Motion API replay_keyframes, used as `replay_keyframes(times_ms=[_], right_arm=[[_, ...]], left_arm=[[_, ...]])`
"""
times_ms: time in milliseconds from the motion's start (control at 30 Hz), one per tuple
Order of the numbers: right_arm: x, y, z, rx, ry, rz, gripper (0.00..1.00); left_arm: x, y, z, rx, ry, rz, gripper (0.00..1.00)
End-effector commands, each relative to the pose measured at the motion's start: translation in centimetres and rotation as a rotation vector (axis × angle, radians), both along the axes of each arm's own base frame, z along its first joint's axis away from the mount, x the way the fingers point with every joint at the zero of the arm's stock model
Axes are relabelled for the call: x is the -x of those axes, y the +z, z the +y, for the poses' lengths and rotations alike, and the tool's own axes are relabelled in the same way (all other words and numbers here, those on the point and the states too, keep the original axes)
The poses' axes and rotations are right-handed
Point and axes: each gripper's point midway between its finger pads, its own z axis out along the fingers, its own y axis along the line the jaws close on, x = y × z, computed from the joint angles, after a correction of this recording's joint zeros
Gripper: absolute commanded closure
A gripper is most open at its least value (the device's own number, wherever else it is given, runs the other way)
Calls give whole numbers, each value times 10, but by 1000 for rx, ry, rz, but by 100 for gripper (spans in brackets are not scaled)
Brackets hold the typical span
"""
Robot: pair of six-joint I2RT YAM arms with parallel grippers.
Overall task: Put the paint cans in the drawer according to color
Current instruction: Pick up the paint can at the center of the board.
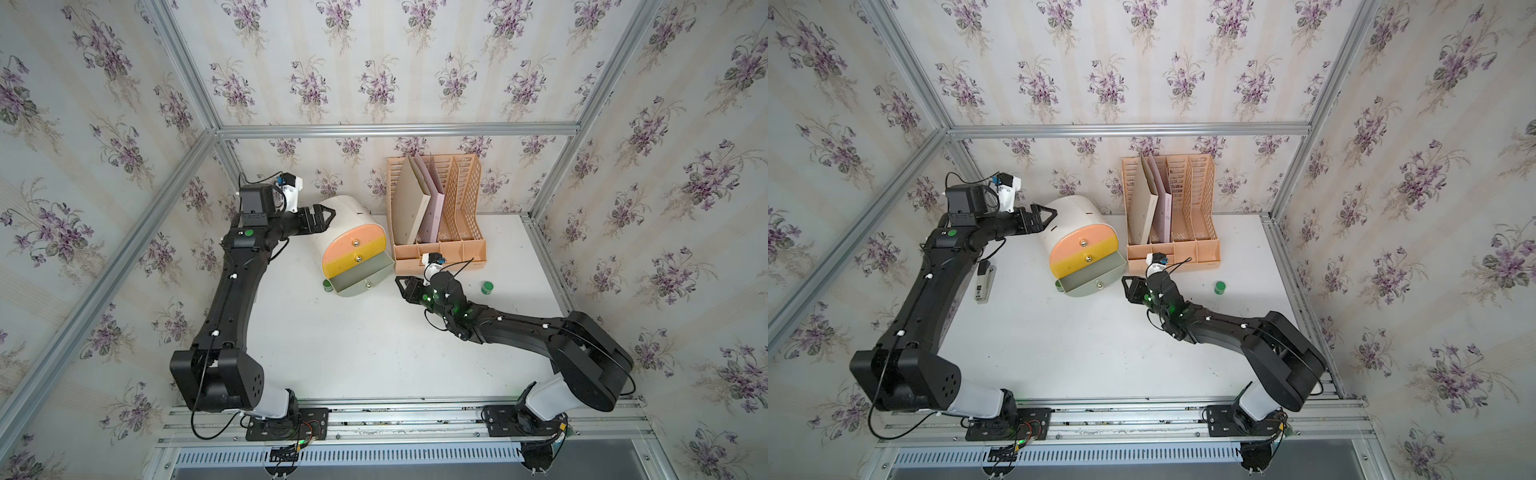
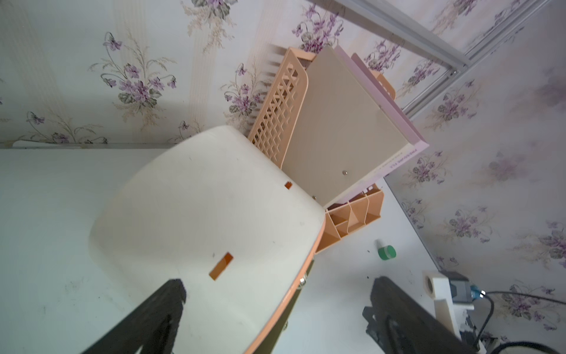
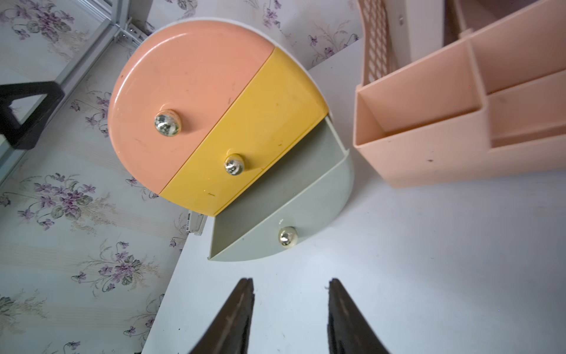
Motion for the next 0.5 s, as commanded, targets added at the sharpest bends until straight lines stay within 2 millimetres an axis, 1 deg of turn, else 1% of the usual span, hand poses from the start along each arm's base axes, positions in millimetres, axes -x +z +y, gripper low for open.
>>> replay_keyframes(times_ms=[0,133,200,267,333,467], right_arm=[[7,-14,-27,133,-13,45,56],[12,-2,-55,229,-52,40,56],[16,1,-75,282,-77,56,55],[19,3,-94,321,-113,72,53],[22,3,-115,338,-147,99,53],[27,3,-151,344,-225,118,51]], left_arm=[[27,-7,-17,-118,-26,-12,1],[59,-24,-53,-198,-118,4,1],[73,-34,-69,-246,-166,4,1],[81,-47,-80,-296,-198,13,1],[85,-65,-90,-352,-236,38,1],[87,-104,-97,-465,-267,151,0]])
